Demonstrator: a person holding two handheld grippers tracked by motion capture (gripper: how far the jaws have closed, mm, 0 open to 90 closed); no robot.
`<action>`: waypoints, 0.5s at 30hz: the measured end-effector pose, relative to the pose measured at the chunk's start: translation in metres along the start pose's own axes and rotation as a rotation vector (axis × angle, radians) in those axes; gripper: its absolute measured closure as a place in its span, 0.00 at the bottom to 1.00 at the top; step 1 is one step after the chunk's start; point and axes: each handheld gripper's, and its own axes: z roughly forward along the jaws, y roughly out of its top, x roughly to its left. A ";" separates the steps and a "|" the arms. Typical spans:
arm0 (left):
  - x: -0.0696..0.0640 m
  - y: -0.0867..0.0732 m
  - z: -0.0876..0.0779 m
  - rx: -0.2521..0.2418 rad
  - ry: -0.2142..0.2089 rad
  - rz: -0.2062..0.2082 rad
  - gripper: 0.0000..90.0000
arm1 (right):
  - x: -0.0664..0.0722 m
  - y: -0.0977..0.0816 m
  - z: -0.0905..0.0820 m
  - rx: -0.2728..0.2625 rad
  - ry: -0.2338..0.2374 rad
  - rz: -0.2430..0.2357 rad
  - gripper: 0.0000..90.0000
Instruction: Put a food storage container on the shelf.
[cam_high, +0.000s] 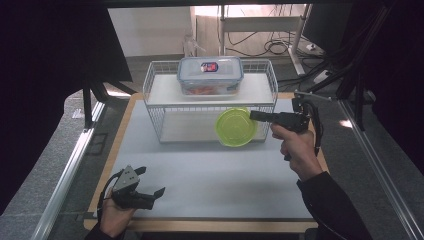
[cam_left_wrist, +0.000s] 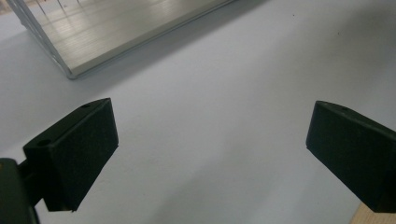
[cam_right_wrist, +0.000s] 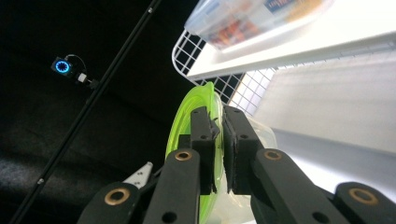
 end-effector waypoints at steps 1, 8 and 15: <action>-0.001 0.000 0.001 0.001 0.000 0.002 0.02 | 0.001 0.002 0.000 -0.002 0.003 0.002 0.93; -0.001 0.000 0.001 0.007 0.002 0.013 0.02 | 0.009 0.019 0.002 -0.018 0.013 0.009 0.93; -0.002 0.001 0.002 0.009 -0.001 0.017 0.02 | 0.018 0.035 0.006 -0.034 0.022 0.013 0.93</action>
